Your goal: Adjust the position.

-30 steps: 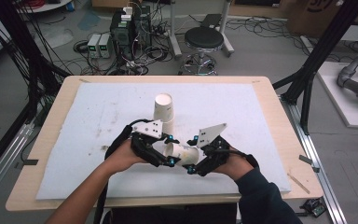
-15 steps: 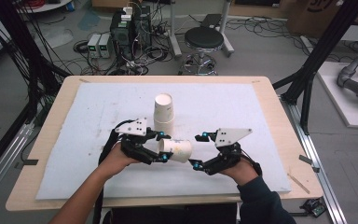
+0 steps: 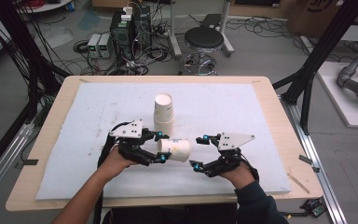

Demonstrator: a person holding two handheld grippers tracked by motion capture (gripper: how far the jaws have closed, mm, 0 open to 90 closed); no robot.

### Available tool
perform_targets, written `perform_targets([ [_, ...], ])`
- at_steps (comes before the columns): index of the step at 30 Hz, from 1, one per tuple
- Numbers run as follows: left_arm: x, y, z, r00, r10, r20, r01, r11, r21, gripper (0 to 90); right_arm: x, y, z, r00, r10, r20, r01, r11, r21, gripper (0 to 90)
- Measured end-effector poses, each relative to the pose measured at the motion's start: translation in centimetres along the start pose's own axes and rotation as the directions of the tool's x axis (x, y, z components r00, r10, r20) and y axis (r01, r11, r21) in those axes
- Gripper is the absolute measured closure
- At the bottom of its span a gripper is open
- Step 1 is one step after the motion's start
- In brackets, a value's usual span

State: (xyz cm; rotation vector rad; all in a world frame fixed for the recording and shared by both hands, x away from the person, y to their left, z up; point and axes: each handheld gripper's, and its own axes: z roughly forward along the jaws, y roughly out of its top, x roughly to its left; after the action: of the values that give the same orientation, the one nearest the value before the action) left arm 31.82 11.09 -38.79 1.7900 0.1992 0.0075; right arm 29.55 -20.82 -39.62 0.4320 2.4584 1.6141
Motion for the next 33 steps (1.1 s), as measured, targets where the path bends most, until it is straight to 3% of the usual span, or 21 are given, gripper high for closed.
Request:
perform_targets([
  [7, -0.4, 0.2, 0.5, 0.9985, 0.021, 0.051, -0.021, 0.9998, -0.005, 37.0, 0.2, 0.0, 0.6, 0.9994, -0.005, -0.034, 0.005, 1.0, 0.002, 18.6],
  [12, -0.7, 0.4, 0.8, 0.9953, 0.032, 0.092, -0.031, 0.9994, -0.017, 37.0, 0.3, 0.2, 1.2, 0.9961, -0.02, -0.086, 0.019, 1.0, -0.012, 18.7],
  [20, -0.7, 0.3, 1.0, 0.9936, 0.022, 0.111, -0.018, 0.9991, -0.04, 37.0, 0.1, 0.3, 1.0, 0.9918, -0.019, -0.126, 0.012, 0.998, -0.054, 19.8],
  [25, -0.7, 0.1, 0.9, 0.9919, 0.017, 0.126, -0.008, 0.9975, -0.071, 37.0, 0.2, 0.2, 0.9, 0.9844, -0.034, -0.173, 0.02, 0.996, -0.083, 28.1],
  [33, -0.5, -0.4, 0.8, 0.9918, -0.003, 0.128, 0.015, 0.9949, -0.1, 37.1, 0.1, 0.3, 0.7, 0.9845, -0.029, -0.173, 0.011, 0.995, -0.103, 34.2],
])
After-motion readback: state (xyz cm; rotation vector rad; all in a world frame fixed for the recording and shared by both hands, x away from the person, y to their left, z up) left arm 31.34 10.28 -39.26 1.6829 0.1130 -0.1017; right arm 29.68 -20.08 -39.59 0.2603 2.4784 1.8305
